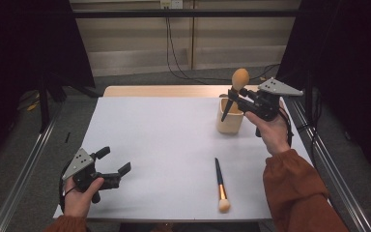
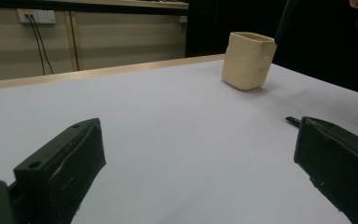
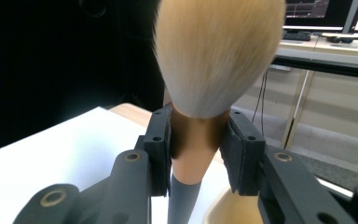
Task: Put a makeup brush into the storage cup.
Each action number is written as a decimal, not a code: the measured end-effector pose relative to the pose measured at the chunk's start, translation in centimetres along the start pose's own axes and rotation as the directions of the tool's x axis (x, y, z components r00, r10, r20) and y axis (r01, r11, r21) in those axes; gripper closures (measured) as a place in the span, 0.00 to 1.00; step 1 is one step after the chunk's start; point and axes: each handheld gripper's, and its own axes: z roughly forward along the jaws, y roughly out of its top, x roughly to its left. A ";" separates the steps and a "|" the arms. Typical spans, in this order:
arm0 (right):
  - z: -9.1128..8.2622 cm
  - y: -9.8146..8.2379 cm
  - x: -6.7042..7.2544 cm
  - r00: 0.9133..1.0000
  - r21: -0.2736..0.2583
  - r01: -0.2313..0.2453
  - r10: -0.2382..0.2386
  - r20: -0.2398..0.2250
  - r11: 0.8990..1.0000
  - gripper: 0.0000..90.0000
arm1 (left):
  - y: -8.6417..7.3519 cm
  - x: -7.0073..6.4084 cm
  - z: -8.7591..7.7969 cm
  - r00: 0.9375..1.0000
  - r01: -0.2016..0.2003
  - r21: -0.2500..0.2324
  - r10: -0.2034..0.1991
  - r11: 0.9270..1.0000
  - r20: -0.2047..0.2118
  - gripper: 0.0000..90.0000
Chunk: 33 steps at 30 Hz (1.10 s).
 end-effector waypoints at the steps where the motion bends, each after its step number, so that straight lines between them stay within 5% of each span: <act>1: 0.1 0.1 -0.2 1.000 -0.003 -0.002 0.002 0.004 1.000 0.73 | 0.0 0.0 0.0 1.000 -0.003 0.000 0.003 1.000 0.001 0.02; 19: 0.7 1.4 -3.5 0.995 -0.021 -0.019 0.021 0.102 1.000 0.73 | 0.0 0.1 -0.1 1.000 -0.008 0.002 0.008 1.000 0.002 0.03; 33: 2.9 1.2 -4.2 0.991 -0.002 -0.002 0.002 0.136 1.000 0.73 | 0.0 0.3 -0.1 1.000 -0.013 0.005 0.013 1.000 0.005 0.03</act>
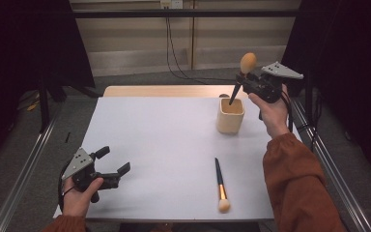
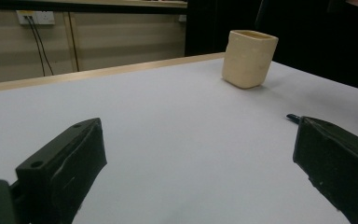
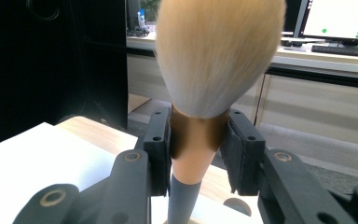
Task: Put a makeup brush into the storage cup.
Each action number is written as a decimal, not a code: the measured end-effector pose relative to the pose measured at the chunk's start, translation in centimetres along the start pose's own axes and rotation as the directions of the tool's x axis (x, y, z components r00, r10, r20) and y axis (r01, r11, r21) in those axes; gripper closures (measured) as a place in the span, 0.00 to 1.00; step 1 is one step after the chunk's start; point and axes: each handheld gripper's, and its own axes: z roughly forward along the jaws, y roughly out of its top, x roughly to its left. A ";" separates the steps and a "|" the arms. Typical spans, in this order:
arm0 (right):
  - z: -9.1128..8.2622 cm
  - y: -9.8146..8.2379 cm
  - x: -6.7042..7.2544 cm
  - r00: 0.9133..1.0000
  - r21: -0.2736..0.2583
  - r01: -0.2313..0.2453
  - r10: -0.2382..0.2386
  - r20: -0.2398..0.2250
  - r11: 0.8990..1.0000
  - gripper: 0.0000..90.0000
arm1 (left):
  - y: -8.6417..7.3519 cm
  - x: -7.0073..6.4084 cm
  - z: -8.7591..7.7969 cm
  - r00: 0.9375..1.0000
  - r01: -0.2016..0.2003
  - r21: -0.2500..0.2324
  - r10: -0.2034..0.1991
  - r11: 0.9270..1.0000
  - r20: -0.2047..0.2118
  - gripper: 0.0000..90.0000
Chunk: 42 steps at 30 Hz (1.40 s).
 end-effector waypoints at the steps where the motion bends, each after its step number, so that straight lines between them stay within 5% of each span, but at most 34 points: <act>1: 0.0 -0.1 0.1 1.000 0.003 0.001 -0.001 -0.001 1.000 0.73 | 0.0 0.0 0.0 1.000 -0.004 0.001 0.004 1.000 -0.002 0.03; 42: 1.5 -5.5 -0.3 1.000 0.071 -0.024 0.024 0.010 0.997 0.73 | 0.1 -0.1 0.1 1.000 -0.027 0.008 0.027 1.000 -0.002 0.03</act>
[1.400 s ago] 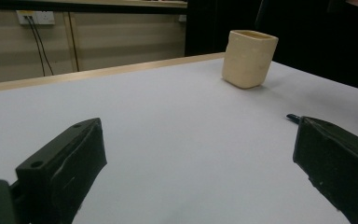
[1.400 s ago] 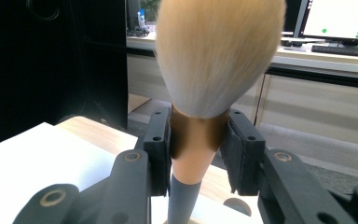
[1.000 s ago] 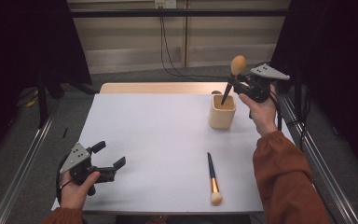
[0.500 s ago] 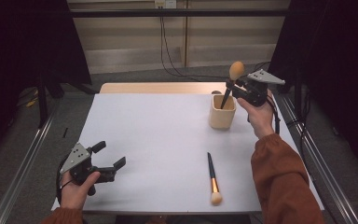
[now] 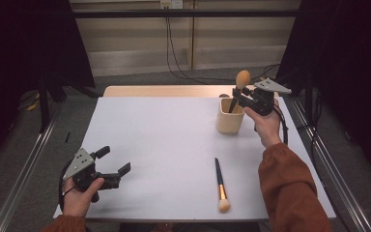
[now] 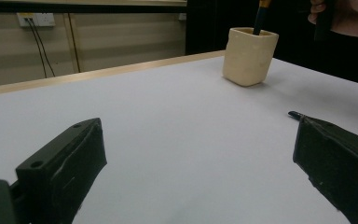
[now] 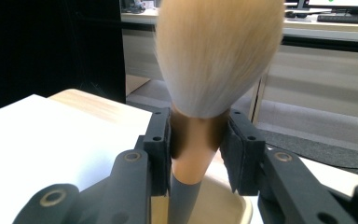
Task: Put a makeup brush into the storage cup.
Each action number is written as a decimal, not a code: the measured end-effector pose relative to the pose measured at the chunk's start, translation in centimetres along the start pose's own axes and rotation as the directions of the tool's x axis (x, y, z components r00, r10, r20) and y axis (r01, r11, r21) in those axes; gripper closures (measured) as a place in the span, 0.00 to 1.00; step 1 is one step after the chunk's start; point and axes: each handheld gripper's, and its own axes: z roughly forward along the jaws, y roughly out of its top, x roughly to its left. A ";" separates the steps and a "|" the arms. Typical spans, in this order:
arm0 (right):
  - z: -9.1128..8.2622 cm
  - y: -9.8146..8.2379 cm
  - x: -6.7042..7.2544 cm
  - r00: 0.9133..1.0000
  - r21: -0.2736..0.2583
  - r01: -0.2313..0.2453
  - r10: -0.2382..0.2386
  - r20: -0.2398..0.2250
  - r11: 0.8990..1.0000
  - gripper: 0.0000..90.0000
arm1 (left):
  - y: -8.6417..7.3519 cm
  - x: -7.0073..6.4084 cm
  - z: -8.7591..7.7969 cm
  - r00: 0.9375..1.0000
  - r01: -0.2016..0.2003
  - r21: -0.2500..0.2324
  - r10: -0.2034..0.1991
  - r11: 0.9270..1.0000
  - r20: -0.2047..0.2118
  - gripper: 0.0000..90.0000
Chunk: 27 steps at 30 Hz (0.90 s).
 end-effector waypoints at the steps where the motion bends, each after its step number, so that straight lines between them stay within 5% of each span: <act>1: 0.0 -0.2 0.0 1.000 0.002 -0.001 0.001 -0.002 1.000 0.73 | 0.0 0.0 0.0 1.000 0.001 -0.001 -0.001 1.000 0.000 0.03; 27: 0.1 -2.9 -0.2 0.999 0.047 -0.033 0.034 -0.010 0.998 0.73 | 0.0 -0.1 0.1 1.000 0.000 0.005 0.000 1.000 0.005 0.03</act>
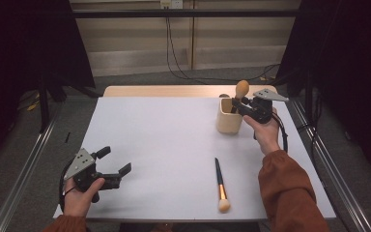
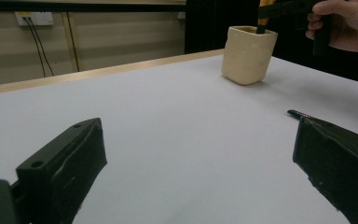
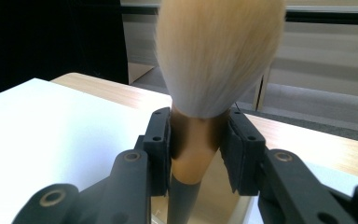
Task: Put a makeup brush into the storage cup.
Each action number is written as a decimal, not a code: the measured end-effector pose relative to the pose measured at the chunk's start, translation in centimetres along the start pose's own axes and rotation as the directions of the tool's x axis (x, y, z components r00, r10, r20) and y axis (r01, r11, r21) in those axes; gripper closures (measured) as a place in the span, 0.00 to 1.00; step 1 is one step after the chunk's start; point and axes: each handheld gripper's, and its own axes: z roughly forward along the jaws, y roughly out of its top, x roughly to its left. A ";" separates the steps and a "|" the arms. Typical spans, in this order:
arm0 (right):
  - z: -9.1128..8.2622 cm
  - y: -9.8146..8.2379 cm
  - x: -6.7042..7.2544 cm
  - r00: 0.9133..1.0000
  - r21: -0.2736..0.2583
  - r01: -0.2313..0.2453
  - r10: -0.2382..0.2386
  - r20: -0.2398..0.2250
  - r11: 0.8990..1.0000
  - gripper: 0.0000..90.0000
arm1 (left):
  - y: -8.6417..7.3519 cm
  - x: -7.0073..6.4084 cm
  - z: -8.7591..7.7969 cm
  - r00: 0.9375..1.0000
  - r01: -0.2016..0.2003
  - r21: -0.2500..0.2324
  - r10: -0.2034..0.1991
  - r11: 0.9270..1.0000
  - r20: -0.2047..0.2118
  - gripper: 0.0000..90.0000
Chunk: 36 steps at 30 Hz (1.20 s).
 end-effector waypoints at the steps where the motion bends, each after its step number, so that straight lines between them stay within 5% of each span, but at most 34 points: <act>1: 0.0 -0.1 0.0 1.000 0.004 -0.005 0.005 -0.002 1.000 0.73 | 0.0 0.0 0.0 1.000 -0.002 0.000 0.002 1.000 0.000 0.03; 12: -0.1 -0.8 -0.6 0.999 0.023 -0.048 0.048 0.000 0.999 0.65 | 0.0 -0.1 0.0 1.000 0.003 0.001 -0.003 1.000 0.008 0.03; 16: -0.5 -1.0 -0.9 0.997 0.034 -0.067 0.067 0.026 0.997 0.41 | 0.0 -0.1 0.0 1.000 0.003 0.001 -0.003 1.000 0.007 0.03; 20: -0.8 -1.3 -1.1 0.996 0.035 -0.081 0.079 0.033 0.996 0.29 | 0.0 -0.1 0.1 1.000 0.002 0.001 -0.002 1.000 0.008 0.03; 36: -2.1 -1.7 -0.7 0.996 0.033 -0.088 0.088 0.001 0.996 0.03 | 0.0 -0.1 0.1 1.000 0.003 0.000 -0.003 1.000 0.005 0.03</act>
